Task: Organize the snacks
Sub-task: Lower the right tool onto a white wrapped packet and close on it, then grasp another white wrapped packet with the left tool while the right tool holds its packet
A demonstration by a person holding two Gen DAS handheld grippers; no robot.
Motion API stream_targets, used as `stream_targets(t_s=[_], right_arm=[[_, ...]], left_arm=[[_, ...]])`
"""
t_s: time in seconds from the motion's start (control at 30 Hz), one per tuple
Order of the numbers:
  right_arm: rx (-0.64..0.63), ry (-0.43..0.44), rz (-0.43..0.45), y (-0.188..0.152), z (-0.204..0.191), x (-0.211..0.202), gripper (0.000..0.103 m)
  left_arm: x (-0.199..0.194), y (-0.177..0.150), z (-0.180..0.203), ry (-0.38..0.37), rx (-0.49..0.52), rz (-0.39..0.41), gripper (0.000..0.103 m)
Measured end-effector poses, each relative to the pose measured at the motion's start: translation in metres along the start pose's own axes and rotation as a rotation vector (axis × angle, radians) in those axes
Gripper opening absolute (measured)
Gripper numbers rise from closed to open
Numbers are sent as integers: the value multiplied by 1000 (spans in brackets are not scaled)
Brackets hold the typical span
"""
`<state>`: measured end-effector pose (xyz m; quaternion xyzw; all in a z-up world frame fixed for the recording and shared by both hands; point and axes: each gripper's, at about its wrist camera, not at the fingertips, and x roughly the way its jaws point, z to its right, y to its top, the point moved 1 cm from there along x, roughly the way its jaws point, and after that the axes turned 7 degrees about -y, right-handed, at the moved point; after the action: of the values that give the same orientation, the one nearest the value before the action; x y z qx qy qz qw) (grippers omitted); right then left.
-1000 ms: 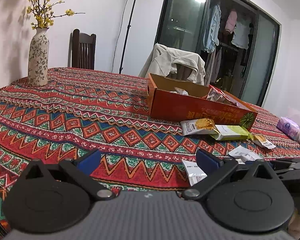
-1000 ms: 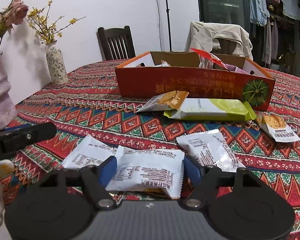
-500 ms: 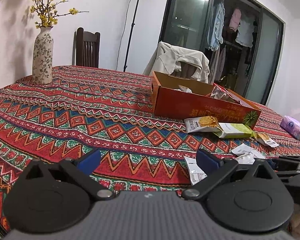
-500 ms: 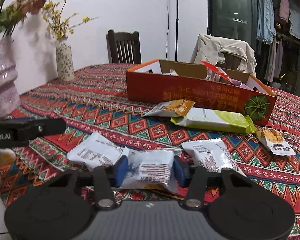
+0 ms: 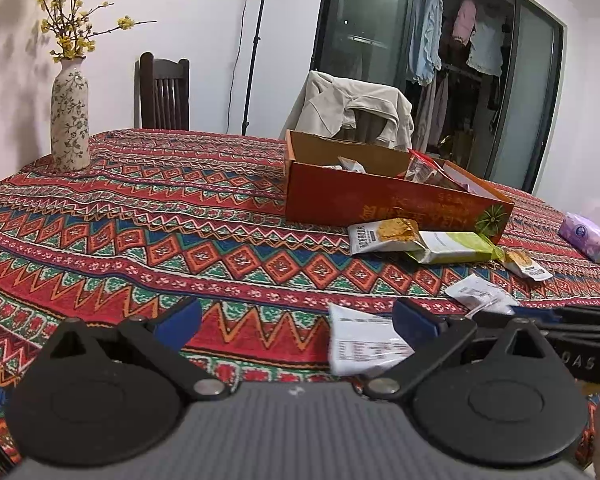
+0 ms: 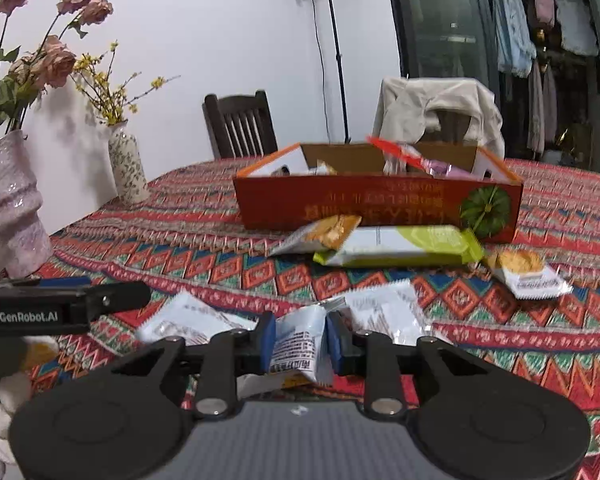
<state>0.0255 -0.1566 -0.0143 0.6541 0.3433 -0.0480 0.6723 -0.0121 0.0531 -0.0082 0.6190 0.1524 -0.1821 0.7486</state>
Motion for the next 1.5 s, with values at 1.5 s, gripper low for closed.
stream_targets(t_s=[1.5], right_arm=[[42, -75, 86, -7, 38, -21, 59]], left_arm=[[41, -6, 56, 33, 132, -172, 103]])
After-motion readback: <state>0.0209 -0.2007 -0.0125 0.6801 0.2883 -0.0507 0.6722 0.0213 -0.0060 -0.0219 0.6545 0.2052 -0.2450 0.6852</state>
